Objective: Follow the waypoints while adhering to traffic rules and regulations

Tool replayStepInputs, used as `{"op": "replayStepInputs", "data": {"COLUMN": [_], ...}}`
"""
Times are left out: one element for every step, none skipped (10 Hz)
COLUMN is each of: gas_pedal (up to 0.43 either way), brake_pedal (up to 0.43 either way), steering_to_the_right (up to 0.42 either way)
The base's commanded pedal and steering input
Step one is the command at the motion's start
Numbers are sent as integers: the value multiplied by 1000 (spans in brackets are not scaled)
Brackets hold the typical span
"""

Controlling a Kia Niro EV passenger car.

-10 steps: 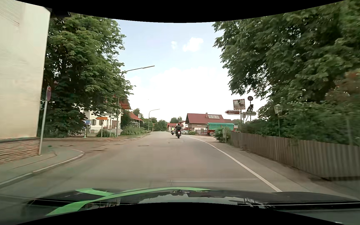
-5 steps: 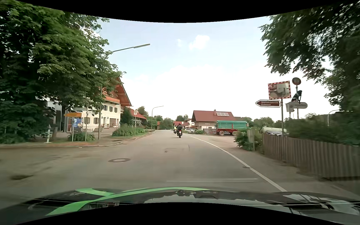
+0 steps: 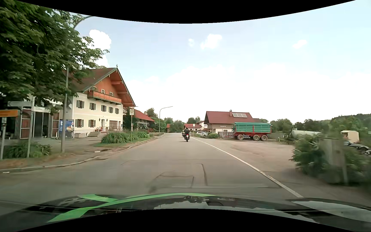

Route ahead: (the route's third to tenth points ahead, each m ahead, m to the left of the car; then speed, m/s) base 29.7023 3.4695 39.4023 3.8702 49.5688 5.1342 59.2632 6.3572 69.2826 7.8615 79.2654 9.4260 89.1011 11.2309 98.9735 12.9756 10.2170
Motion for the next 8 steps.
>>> {"op": "replayStepInputs", "data": {"gas_pedal": [98,110,110,118,130,138,150,150], "brake_pedal": [0,0,0,0,0,0,0,0], "steering_to_the_right": [-26,-26,-25,-25,-24,-24,-24,-23]}}
